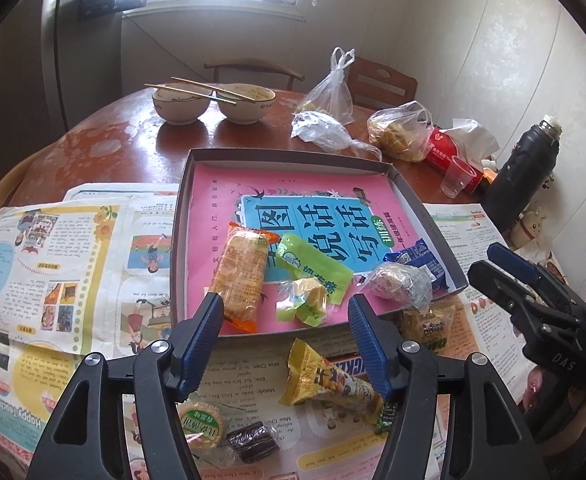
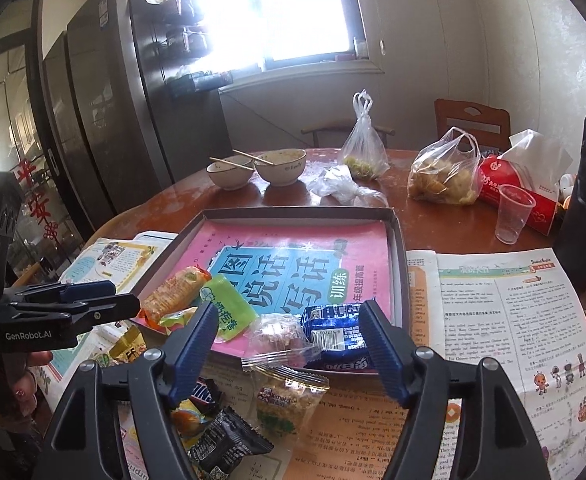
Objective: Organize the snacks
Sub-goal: 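Withdraw both open tools from the tray toward the snacks on the newspaper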
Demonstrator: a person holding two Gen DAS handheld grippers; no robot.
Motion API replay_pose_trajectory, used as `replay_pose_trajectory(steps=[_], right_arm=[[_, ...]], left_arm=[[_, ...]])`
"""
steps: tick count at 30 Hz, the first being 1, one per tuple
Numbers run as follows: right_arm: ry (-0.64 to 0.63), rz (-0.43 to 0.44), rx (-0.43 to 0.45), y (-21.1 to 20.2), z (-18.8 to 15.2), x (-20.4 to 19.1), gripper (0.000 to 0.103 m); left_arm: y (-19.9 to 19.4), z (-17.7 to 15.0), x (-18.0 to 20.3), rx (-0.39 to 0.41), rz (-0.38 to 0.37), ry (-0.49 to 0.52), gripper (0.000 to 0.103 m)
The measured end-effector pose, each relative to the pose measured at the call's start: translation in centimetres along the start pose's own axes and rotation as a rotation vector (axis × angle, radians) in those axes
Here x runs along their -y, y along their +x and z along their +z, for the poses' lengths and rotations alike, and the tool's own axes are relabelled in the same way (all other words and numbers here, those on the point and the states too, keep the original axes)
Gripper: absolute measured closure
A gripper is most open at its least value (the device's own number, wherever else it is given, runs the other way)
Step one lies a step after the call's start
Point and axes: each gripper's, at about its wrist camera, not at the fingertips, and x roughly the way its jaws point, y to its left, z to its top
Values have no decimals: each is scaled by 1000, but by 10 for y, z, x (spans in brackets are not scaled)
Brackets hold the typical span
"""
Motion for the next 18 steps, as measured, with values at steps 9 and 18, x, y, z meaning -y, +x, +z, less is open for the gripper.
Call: replay_pose_trajectory(steps=[9,18], right_arm=[[8,13,-1,-12,-2,-1,28],[9,27,-3,-11,-1,-3,24]], left_arm=[[-13,-9,-6,-6,1,-31,36],[-18,-11,-11,-16,-8,-36,36]])
